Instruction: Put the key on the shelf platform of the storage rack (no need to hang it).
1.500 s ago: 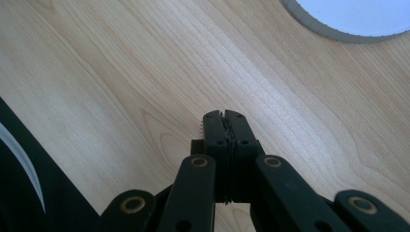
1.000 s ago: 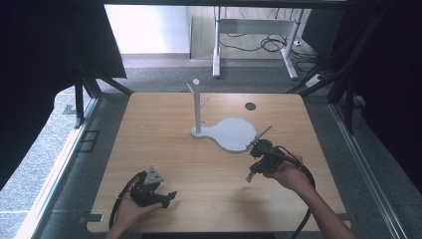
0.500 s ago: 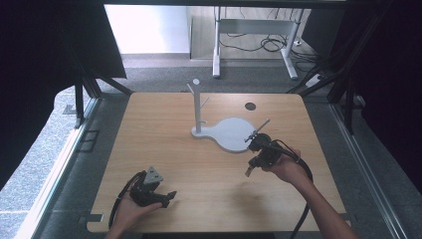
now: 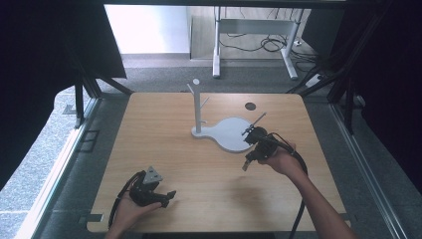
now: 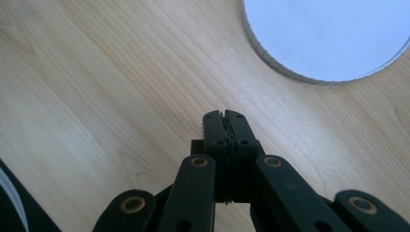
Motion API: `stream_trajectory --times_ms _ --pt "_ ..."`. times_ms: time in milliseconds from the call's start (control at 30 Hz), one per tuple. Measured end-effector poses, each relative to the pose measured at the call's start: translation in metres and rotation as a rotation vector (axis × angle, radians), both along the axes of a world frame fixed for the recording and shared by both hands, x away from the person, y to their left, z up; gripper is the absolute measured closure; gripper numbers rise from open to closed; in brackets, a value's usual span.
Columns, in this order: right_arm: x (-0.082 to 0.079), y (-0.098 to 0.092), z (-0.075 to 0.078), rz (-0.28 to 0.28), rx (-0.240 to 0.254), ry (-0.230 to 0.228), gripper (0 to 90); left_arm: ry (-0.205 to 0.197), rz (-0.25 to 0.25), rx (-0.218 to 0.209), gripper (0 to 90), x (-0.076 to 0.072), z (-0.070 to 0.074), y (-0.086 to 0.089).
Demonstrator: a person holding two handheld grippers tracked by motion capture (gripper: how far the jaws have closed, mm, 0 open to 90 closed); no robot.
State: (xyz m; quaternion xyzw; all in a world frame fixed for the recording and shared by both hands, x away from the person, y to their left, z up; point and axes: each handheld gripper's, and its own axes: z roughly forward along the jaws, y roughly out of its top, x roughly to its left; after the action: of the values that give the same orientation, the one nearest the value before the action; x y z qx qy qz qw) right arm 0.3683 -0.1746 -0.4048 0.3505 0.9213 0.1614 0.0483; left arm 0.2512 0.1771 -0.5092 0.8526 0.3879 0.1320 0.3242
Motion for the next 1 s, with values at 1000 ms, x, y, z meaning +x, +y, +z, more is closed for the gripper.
stream_trajectory --times_ms 1000 --pt "0.045 0.005 0.001 -0.072 0.003 0.006 89.9 0.002 -0.001 -0.003 21.3 0.001 0.0 0.002"
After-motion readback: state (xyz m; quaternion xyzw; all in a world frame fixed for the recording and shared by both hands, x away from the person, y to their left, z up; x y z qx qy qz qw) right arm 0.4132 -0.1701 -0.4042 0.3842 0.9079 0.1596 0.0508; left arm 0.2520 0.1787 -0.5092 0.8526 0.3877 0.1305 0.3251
